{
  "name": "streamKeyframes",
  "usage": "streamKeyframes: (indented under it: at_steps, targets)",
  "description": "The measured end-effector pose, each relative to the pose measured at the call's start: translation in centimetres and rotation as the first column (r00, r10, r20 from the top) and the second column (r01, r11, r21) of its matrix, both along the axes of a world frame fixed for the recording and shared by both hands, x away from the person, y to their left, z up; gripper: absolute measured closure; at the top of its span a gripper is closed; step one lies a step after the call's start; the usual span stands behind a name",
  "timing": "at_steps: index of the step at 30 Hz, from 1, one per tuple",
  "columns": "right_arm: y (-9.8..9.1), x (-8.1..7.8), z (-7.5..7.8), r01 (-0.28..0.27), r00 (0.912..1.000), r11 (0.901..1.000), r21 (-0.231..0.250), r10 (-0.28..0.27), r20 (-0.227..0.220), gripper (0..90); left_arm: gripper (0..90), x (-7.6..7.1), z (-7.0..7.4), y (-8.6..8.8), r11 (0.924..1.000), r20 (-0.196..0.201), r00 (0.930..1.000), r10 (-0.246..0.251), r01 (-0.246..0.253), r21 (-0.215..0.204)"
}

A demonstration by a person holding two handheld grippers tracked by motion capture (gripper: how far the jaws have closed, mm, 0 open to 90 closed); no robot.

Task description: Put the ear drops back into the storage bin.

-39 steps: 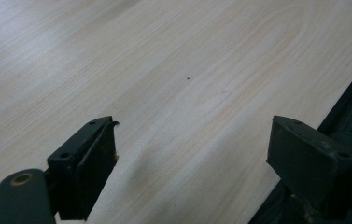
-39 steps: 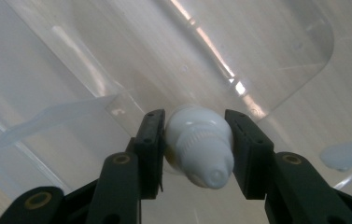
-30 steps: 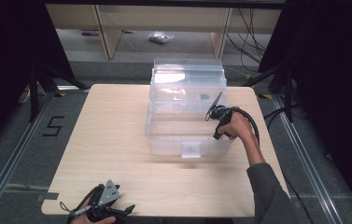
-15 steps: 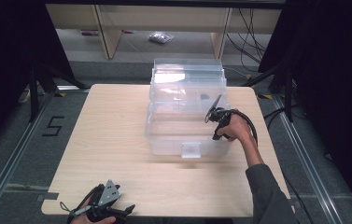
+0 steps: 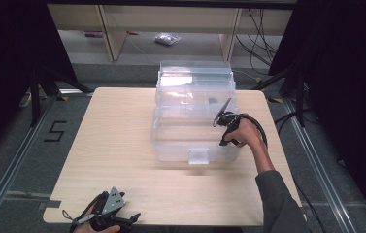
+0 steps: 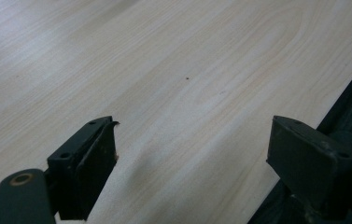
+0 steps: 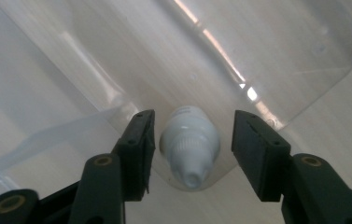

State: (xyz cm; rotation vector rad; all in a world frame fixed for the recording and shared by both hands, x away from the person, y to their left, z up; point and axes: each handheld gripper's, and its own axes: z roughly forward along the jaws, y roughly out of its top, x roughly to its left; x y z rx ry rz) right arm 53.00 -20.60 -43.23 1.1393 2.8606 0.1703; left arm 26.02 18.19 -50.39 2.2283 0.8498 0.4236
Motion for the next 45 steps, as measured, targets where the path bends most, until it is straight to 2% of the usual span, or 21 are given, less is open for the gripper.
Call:
streamKeyframes:
  at_steps: [1, 2, 3, 4, 5, 6, 8, 9, 10, 11, 12, 17, 20, 30, 33, 36, 37, 38, 39, 40, 45]
  targets:
    - [0.0, 0.0, 0.3, 0.016, 0.9998, 0.9998, 0.009, -0.016, -0.008, 43.5, 15.1, 0.0, 0.0, 0.0, 1.0, -0.003, 1.0, -0.001, 0.001, 0.005]
    - [0.1, -0.2, 0.5, 0.029, 0.9995, 0.9988, 0.041, -0.028, -0.01, 39.1, 15.1, 0.0, 0.0, 0.0, 0.9999, -0.005, 0.9999, 0.01, -0.01, 0.004]
    - [0.2, -0.3, 0.8, 0.049, 0.9988, 0.9983, 0.032, -0.049, -0.005, 38.4, 15.0, 0.0, 0.0, 0.0, 1.0, 0.0, 1.0, 0.002, -0.002, 0.006]
    - [0.1, -0.3, 0.9, 0.032, 0.9993, 0.9985, 0.045, -0.033, 0.014, 37.7, 15.1, 0.0, 0.0, 0.0, 1.0, -0.003, 1.0, -0.001, 0.001, 0.004]
    - [0.2, -0.4, 1.4, 0.043, 0.999, 0.9985, 0.034, -0.044, 0.009, 36.7, 15.1, 0.0, 0.0, 0.0, 1.0, -0.002, 1.0, 0.003, -0.003, 0.0]
    - [0.1, -0.4, 1.5, 0.019, 0.9994, 0.9988, 0.045, -0.02, 0.027, 35.7, 15.1, 0.0, -0.1, -0.1, 0.9999, -0.002, 1.0, 0.008, -0.008, -0.012]
    - [0.1, -0.5, 2.2, 0.037, 0.9988, 0.998, 0.051, -0.039, 0.031, 34.5, 15.1, 0.0, -0.1, -0.1, 1.0, 0.002, 1.0, 0.006, -0.006, 0.0]
    - [0.0, -0.6, 2.6, 0.033, 0.9985, 0.9973, 0.065, -0.036, 0.042, 34.0, 15.1, 0.0, 0.0, 0.0, 1.0, 0.003, 1.0, 0.005, -0.005, 0.008]
    - [-0.1, -0.5, 2.7, -0.001, 0.9979, 0.9977, 0.068, -0.003, 0.064, 33.5, 15.1, 0.0, 0.0, 0.0, 1.0, -0.002, 1.0, -0.002, 0.002, 0.008]
    - [-0.1, -0.5, 3.0, 0.002, 0.9974, 0.9972, 0.075, -0.007, 0.072, 33.4, 15.1, 0.0, 0.0, -0.1, 1.0, -0.001, 1.0, 0.01, -0.01, -0.001]
    - [-0.1, -0.8, 3.6, 0.029, 0.9969, 0.9946, 0.099, -0.036, 0.07, 33.0, 15.0, 0.0, 0.0, 0.0, 0.9999, 0.0, 1.0, -0.002, 0.002, 0.01]
    - [-0.4, -1.0, 4.3, 0.008, 0.9953, 0.9933, 0.115, -0.019, 0.095, 31.4, 15.1, 0.0, 0.0, 0.0, 1.0, 0.004, 1.0, 0.005, -0.005, 0.008]
    - [-0.5, -1.4, 4.8, 0.019, 0.9938, 0.9923, 0.123, -0.032, 0.106, 30.3, 15.1, 0.0, 0.0, 0.0, 1.0, 0.003, 1.0, 0.006, -0.006, 0.006]
    - [-0.4, -2.5, 5.8, -0.006, 0.9918, 0.991, 0.133, -0.011, 0.127, 29.1, 15.0, 0.0, 0.0, 0.0, 0.9998, 0.001, 1.0, 0.002, -0.002, 0.018]
    - [-0.4, -2.7, 5.9, -0.006, 0.9919, 0.9906, 0.137, -0.012, 0.126, 29.1, 15.1, 0.0, 0.0, 0.0, 0.9999, 0.004, 1.0, 0.008, -0.008, 0.008]
    - [-0.5, -2.9, 5.9, -0.001, 0.991, 0.9895, 0.144, -0.019, 0.132, 28.9, 15.1, 0.0, 0.0, 0.0, 1.0, -0.006, 1.0, 0.006, -0.006, 0.007]
    - [-0.6, -3.0, 5.9, 0.003, 0.9909, 0.9894, 0.145, -0.023, 0.132, 28.8, 15.0, 0.0, 0.0, 0.0, 0.9999, 0.007, 1.0, 0.006, -0.006, 0.013]
    - [-0.5, -3.2, 6.0, 0.029, 0.9926, 0.9885, 0.149, -0.046, 0.112, 28.5, 15.1, -0.1, -0.1, -0.1, 0.9999, -0.004, 0.9999, 0.011, -0.011, -0.004]
    - [-0.6, -3.3, 6.1, 0.028, 0.9919, 0.9891, 0.145, -0.045, 0.118, 27.6, 15.1, 0.0, 0.0, 0.0, 0.9999, 0.002, 1.0, 0.0, 0.0, 0.012]
    - [-0.7, -3.2, 6.0, -0.004, 0.9897, 0.9886, 0.15, -0.018, 0.142, 26.8, 15.1, 0.0, 0.0, 0.0, 1.0, -0.002, 1.0, 0.002, -0.002, 0.005]
    - [-0.8, -3.8, 6.4, 0.012, 0.9871, 0.986, 0.166, -0.038, 0.155, 25.6, 15.1, 0.0, 0.0, 0.0, 1.0, 0.004, 1.0, 0.008, -0.008, 0.004]
